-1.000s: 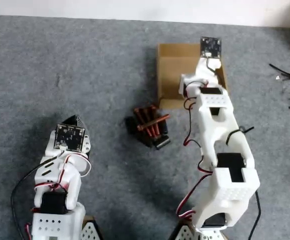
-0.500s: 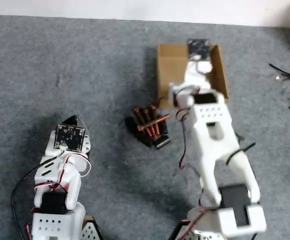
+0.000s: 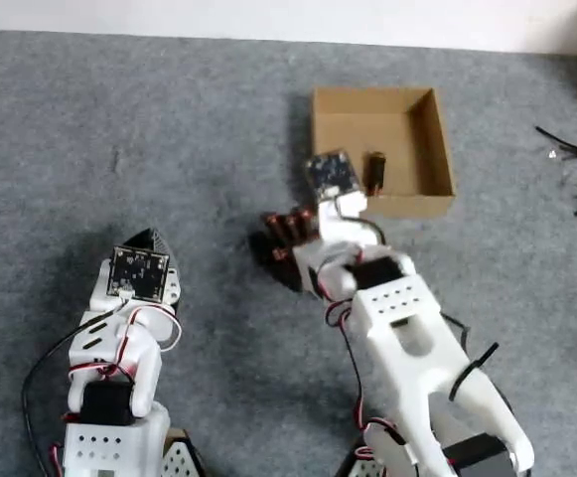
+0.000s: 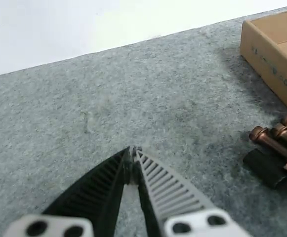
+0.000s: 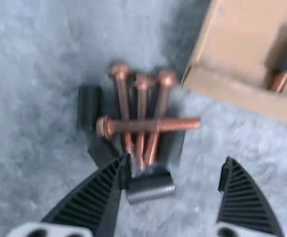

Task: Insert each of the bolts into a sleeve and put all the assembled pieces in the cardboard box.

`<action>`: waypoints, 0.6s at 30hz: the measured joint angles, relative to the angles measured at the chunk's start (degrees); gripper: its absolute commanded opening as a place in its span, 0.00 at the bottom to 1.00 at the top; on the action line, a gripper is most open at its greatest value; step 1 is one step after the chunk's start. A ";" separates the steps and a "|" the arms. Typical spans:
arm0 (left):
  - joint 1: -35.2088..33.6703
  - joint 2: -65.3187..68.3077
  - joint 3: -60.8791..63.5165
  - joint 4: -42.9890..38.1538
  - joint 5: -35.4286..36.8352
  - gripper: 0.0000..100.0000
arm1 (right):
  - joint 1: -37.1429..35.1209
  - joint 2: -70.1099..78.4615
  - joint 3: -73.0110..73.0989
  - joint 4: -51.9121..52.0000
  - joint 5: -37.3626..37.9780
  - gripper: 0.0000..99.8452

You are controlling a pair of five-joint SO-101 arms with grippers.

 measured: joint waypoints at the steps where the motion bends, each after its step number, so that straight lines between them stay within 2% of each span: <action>1: 0.00 0.00 0.00 0.00 0.00 0.03 | -0.09 0.70 0.88 -0.97 0.00 0.26; 13: 0.00 0.00 0.00 0.00 0.00 0.03 | 0.18 18.11 -0.35 -6.59 0.00 0.26; 18: 0.00 0.00 0.00 0.00 0.00 0.03 | 1.23 20.57 -2.64 -6.59 0.18 0.26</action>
